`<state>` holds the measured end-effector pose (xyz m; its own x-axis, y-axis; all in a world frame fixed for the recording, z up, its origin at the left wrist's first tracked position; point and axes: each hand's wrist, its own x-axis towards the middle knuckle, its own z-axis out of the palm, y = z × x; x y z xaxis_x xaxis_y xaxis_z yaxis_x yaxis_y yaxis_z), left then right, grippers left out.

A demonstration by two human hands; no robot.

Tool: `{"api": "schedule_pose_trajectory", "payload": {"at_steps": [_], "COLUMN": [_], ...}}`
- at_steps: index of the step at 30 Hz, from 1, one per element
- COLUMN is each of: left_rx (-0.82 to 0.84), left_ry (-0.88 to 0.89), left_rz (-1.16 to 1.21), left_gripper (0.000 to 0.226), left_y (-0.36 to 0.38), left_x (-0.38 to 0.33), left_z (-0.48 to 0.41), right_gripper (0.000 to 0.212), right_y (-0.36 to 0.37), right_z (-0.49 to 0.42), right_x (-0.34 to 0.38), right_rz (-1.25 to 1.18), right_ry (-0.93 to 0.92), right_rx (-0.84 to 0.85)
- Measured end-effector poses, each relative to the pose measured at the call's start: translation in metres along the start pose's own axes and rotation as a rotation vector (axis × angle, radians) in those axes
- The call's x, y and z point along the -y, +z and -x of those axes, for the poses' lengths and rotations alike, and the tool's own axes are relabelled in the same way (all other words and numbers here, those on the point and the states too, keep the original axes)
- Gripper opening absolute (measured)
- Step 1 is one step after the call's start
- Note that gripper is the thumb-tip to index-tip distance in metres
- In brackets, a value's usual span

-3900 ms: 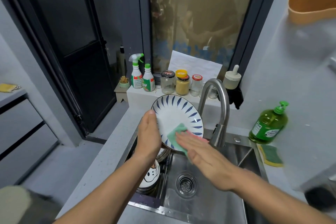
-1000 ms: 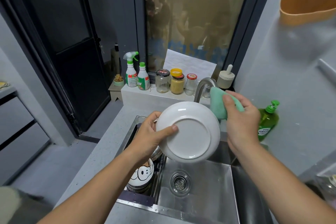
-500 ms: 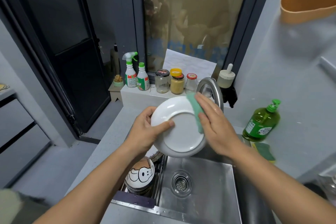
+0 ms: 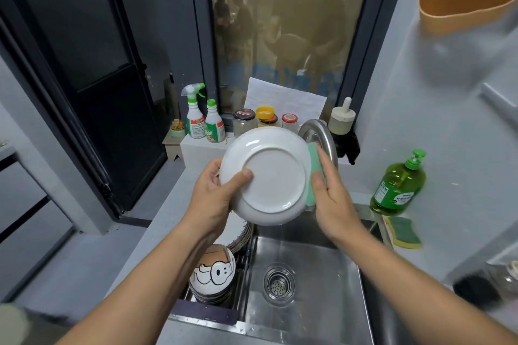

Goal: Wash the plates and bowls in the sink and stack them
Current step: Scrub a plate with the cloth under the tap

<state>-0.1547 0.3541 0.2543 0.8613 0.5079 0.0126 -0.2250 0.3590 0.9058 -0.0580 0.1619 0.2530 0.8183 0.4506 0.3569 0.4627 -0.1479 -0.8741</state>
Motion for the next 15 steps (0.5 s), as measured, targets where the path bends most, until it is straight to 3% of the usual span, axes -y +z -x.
{"api": "schedule_pose_trajectory", "payload": {"at_steps": [3,6,12,15], "left_rx": [-0.023,-0.019,0.127,0.178], "left_ry": [-0.037,-0.085,-0.266,-0.28], "left_rz": [0.075,0.14,-0.142,-0.277], "left_gripper": [0.046,0.046,0.068,0.064], "left_y": [0.011,0.021,0.01,0.009], "left_x": [0.006,0.019,0.007,-0.011], "left_z": [0.006,0.019,0.015,0.0], "right_gripper": [0.051,0.055,0.052,0.053], "right_y": [0.017,0.012,-0.02,-0.029], "right_z": [0.01,-0.003,-0.022,-0.026], "right_x": [0.008,0.02,0.021,0.032], "right_rz": [-0.077,0.06,0.216,0.312], "right_ry": [0.037,0.021,-0.027,-0.08], "right_rx": [-0.169,-0.23,0.0,0.136]}}
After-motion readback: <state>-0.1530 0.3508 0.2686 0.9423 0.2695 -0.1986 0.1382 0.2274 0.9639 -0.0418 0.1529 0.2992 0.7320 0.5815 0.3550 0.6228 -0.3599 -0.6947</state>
